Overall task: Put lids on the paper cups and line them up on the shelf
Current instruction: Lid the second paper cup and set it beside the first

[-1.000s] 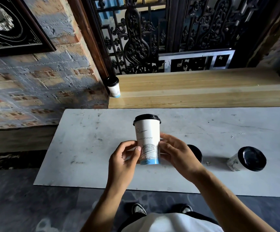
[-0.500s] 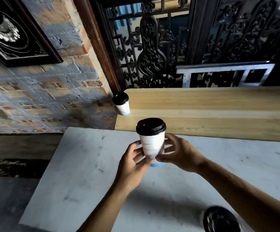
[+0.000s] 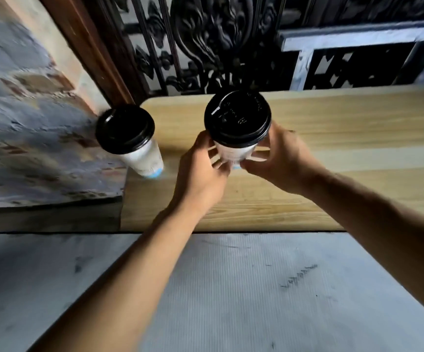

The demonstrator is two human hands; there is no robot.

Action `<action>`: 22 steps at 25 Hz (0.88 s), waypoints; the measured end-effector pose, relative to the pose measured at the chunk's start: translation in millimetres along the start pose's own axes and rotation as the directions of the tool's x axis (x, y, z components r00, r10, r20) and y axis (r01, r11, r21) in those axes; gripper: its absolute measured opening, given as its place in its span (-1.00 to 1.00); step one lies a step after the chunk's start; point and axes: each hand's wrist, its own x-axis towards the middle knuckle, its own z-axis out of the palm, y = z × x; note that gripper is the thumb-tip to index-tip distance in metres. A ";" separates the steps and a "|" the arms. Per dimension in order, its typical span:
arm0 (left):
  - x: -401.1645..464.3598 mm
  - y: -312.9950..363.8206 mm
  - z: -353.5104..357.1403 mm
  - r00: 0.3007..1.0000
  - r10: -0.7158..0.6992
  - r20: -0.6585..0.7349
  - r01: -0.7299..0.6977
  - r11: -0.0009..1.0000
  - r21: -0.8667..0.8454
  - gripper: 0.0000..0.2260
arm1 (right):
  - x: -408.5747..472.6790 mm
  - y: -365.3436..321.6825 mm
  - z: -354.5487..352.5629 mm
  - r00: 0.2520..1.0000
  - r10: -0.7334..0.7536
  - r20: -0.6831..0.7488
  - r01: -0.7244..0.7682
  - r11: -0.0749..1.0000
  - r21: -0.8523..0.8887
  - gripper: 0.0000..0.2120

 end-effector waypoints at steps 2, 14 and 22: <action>3.0 -9.5 10.3 1.000 -0.020 0.023 0.020 1.000 -0.017 -0.56 | -1.0 13.8 10.0 0.999 0.034 0.021 -0.033 0.997 -0.070 -0.39; -43.1 -2.9 23.9 0.953 -0.300 0.046 0.304 0.935 -0.184 -0.34 | -43.6 4.4 4.3 0.960 0.274 0.053 -0.257 0.942 -0.217 -0.16; -213.8 78.4 42.7 0.976 -0.171 0.134 0.167 0.985 0.039 -0.49 | -207.9 -41.2 -90.3 0.947 0.251 0.200 -0.190 0.940 -0.282 -0.42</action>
